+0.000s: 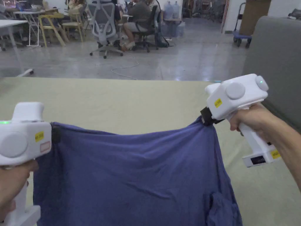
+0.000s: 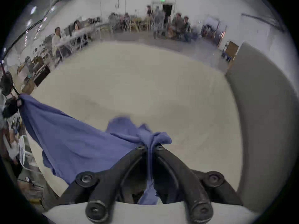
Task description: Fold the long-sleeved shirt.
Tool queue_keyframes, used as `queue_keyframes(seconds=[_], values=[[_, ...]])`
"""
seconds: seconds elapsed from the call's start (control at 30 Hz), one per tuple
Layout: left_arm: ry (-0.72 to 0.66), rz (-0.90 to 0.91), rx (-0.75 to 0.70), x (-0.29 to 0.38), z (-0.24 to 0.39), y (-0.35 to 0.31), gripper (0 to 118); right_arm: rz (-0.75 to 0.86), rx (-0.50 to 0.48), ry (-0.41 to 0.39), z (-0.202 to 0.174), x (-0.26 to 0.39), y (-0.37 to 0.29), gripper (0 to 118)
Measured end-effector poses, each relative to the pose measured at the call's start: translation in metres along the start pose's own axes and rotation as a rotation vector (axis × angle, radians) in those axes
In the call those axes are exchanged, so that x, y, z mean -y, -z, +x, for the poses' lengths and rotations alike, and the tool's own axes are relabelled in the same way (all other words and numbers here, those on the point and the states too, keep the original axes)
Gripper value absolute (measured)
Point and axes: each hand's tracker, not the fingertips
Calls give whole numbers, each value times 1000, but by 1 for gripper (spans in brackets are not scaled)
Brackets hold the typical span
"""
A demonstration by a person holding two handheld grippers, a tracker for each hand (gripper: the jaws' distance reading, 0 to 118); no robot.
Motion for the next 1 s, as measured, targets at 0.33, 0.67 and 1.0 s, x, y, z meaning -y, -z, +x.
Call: queue_keyframes(seconds=[0.33, 0.67, 1.0], values=[[162, 313, -69, -235, 34, -17, 0, 358, 185, 148, 66, -152, -177, 0], [72, 366, -61, -315, 56, -16, 0, 541, 304, 218, 95, -191, -220, 0], [39, 149, 10, -201, 49, 81, 0, 321, 206, 258, 98, -104, -82, 0]])
